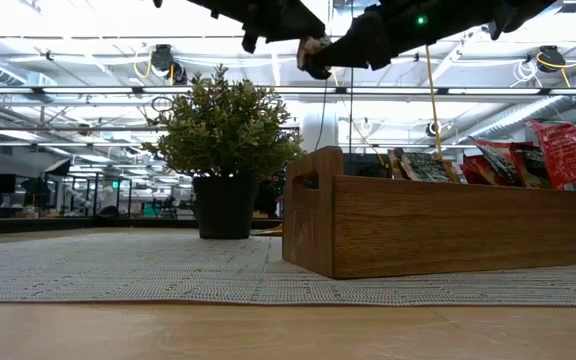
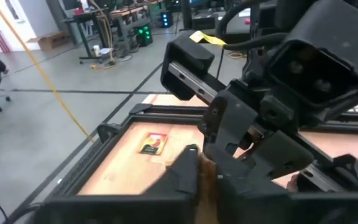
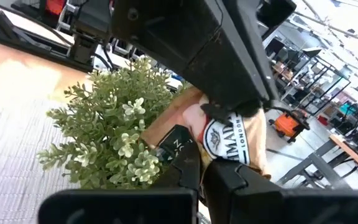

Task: Pick & Place Tea
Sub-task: Put the apple tea sachet into the brown organizer

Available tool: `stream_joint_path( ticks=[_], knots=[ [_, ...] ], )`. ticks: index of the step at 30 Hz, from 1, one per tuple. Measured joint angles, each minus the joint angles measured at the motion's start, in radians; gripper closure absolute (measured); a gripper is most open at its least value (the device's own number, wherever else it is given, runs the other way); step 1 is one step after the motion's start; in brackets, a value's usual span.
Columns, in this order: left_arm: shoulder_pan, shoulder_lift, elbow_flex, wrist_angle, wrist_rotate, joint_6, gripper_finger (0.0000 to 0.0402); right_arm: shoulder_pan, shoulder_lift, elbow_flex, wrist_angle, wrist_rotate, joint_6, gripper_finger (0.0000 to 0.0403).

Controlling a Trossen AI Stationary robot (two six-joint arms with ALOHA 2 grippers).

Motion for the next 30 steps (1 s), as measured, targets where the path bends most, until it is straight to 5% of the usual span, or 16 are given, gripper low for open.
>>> stream_joint_path(
  ticks=[6,30],
  knots=[
    [0.000,0.000,0.000,0.003,0.001,0.024,0.0396,0.000,0.000,0.000,-0.003,0.000,0.014,0.0397],
    [-0.099,0.002,-0.004,0.184,-0.134,0.370,0.0400,0.002,-0.003,-0.049,0.017,-0.007,0.391,0.0394]
  ],
)
